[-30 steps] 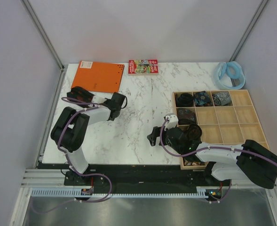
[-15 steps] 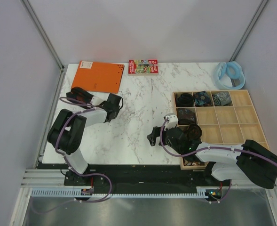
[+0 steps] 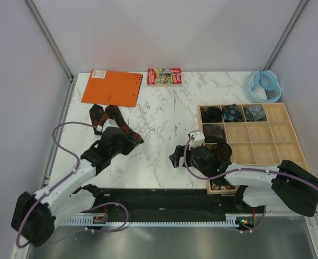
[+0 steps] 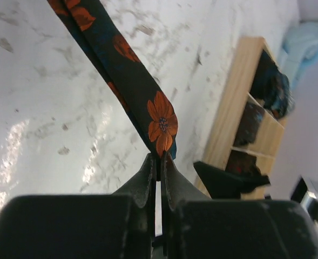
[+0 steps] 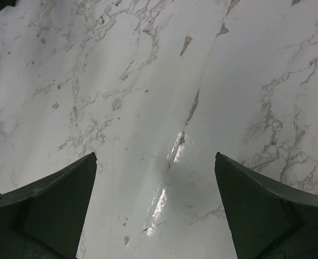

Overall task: Roll the ties
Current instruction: Flatten out the tie at the center of the board.

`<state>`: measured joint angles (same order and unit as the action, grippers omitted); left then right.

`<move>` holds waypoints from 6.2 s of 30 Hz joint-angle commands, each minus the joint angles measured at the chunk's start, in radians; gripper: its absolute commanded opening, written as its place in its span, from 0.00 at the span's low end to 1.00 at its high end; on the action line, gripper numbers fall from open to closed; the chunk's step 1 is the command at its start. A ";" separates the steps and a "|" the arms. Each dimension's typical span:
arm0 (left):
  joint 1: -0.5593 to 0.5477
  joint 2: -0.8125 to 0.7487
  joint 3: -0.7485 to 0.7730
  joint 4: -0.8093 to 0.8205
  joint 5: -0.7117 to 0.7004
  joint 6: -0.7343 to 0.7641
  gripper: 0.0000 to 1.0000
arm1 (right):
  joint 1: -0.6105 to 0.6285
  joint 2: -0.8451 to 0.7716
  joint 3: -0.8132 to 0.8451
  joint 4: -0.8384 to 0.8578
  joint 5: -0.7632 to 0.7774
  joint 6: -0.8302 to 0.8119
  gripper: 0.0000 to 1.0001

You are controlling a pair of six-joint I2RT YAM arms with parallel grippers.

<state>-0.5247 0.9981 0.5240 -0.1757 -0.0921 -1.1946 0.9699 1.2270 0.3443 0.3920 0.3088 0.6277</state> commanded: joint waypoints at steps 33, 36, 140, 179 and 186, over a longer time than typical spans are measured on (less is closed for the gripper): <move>-0.031 -0.501 1.073 -0.948 -0.343 0.191 0.02 | 0.000 0.924 1.251 -0.374 -0.393 0.306 0.98; -0.031 -0.551 1.044 -1.005 -0.367 0.164 0.02 | -0.003 1.046 1.411 -0.384 -0.418 0.319 0.97; -0.051 -0.375 0.266 -0.328 0.247 0.451 0.02 | -0.700 0.928 0.998 -0.022 -0.235 0.547 0.00; 0.063 -0.084 0.318 -0.887 0.621 0.671 0.02 | -0.146 0.537 0.667 -0.044 -0.499 0.596 0.34; 0.135 -0.012 0.240 -0.901 0.732 0.722 0.02 | -0.071 0.542 0.636 0.005 -0.514 0.638 0.32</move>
<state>-0.4168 0.9749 0.7788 -1.0481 0.5343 -0.5503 0.8703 1.7645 1.0046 0.3107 -0.1871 1.2217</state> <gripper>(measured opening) 0.033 0.324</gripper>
